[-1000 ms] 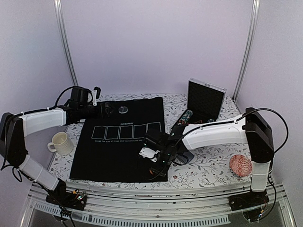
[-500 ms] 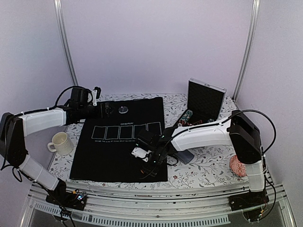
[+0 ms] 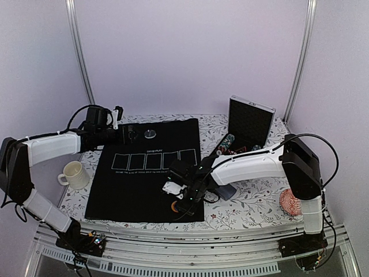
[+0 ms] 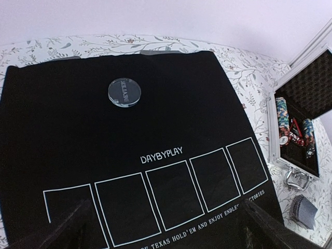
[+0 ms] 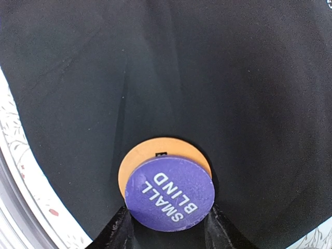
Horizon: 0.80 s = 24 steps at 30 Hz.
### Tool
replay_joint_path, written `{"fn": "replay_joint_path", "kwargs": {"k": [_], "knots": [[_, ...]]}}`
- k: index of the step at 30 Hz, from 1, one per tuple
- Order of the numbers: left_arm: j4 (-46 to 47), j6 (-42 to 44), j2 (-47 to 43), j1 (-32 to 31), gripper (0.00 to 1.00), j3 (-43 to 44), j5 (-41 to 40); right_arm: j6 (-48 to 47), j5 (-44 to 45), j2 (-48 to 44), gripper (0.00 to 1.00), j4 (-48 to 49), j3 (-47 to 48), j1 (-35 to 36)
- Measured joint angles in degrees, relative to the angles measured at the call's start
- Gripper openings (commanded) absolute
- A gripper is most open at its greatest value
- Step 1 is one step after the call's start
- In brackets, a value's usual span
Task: Distribute texas hold em gaming equipment
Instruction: Adjust the small blind button and big blind button on the poker table mat.
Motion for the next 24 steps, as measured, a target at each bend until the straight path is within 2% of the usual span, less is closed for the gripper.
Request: {"fn": "replay_joint_path", "kwargs": {"k": [3, 9, 16, 20, 24], "knots": [[-0.1, 0.0, 0.0, 0.0, 0.98, 0.0, 0.0, -0.1, 0.0, -0.5, 0.40, 0.1, -0.6, 0.0], [-0.1, 0.1, 0.0, 0.0, 0.98, 0.0, 0.0, -0.3, 0.4, -1.9, 0.38, -0.1, -2.7, 0.0], [-0.1, 0.4, 0.0, 0.0, 0.98, 0.0, 0.0, -1.4, 0.7, -3.3, 0.46, -0.9, -4.3, -0.1], [-0.1, 0.4, 0.0, 0.0, 0.98, 0.0, 0.0, -1.8, -1.6, -3.3, 0.58, -0.8, -4.1, -0.8], [-0.2, 0.5, 0.0, 0.0, 0.98, 0.0, 0.0, -1.2, -4.1, -3.3, 0.63, 0.0, -1.8, -1.8]]}}
